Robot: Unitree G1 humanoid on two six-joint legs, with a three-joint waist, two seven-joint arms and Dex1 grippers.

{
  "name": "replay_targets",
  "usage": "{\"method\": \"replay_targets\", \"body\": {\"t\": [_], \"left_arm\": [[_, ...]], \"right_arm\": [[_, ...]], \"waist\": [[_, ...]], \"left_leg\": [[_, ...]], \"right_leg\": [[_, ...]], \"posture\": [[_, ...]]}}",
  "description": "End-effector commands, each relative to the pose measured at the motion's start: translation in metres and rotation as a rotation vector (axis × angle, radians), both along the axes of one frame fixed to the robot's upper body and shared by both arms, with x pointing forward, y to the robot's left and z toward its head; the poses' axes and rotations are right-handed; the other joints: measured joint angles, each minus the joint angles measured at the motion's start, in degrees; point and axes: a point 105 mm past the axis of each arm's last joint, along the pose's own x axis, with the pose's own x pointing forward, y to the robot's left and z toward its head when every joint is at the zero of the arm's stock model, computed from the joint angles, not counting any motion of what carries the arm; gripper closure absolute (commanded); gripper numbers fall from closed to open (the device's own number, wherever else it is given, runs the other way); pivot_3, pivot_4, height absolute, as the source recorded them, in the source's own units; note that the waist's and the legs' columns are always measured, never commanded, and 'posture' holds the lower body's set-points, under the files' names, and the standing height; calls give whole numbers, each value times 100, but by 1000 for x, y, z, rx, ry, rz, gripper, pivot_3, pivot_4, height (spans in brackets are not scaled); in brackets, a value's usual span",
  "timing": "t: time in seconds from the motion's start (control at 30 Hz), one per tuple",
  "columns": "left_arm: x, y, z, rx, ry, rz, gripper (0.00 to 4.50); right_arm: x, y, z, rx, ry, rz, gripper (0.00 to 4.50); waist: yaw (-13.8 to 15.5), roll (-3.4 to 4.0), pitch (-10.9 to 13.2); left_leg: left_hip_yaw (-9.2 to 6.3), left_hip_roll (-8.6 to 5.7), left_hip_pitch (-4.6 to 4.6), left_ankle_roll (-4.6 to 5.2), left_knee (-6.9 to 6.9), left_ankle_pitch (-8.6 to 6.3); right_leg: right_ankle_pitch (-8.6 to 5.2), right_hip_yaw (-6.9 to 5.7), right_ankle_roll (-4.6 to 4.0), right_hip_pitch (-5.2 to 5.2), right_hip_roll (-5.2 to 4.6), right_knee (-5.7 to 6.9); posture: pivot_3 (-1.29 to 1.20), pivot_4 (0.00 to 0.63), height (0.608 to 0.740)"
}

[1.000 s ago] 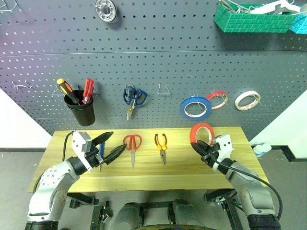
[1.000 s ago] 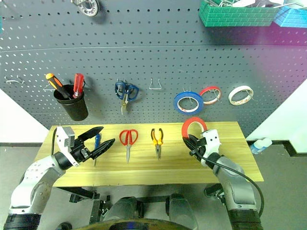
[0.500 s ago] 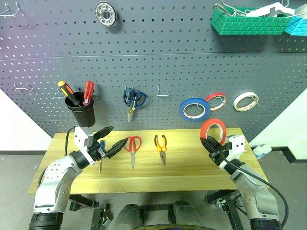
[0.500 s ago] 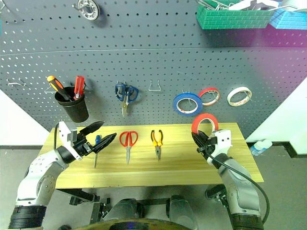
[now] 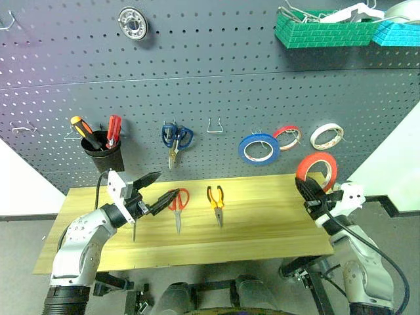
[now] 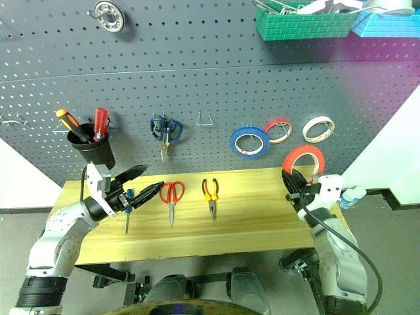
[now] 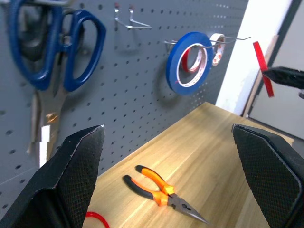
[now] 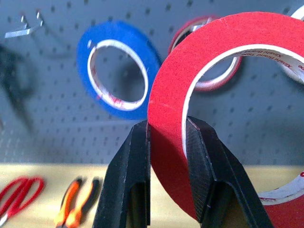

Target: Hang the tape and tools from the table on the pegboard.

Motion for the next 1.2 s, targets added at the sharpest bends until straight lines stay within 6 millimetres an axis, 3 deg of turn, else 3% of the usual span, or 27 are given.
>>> {"method": "replay_targets", "body": {"t": [0.03,0.17,0.47,0.87,1.2], "left_arm": [[2,0,10,9,-40,-6,0],[2,-2,10,4,-40,-3,0],[-1,-6,9,0,-36,-3,0],[-9,-6,10,2,-30,10,0],[-10,-8,9,0,-25,7,0]], "right_arm": [[7,9,32,-17,-119,38,3821],[15,13,40,-14,-142,54,3821],[41,9,37,-57,-135,56,3821],[57,10,27,-86,-122,81,3821],[60,11,18,-151,-94,86,512]], "waist": [[-19,0,0],[-41,-1,-1],[-40,-3,-2],[29,-2,-3],[119,-2,-3]], "left_leg": [[0,0,0,0,0,0],[0,0,-1,0,0,0],[0,0,0,0,1,0],[-1,0,0,0,0,0],[0,0,-1,0,1,0]], "right_leg": [[0,0,0,0,0,0],[0,0,0,0,-1,0],[1,1,0,0,-2,1],[3,1,0,-2,0,4],[3,1,0,-2,-2,5]], "posture": [[-116,0,734],[-112,0,734],[-86,0,734],[-50,0,734],[-44,0,734]]}}
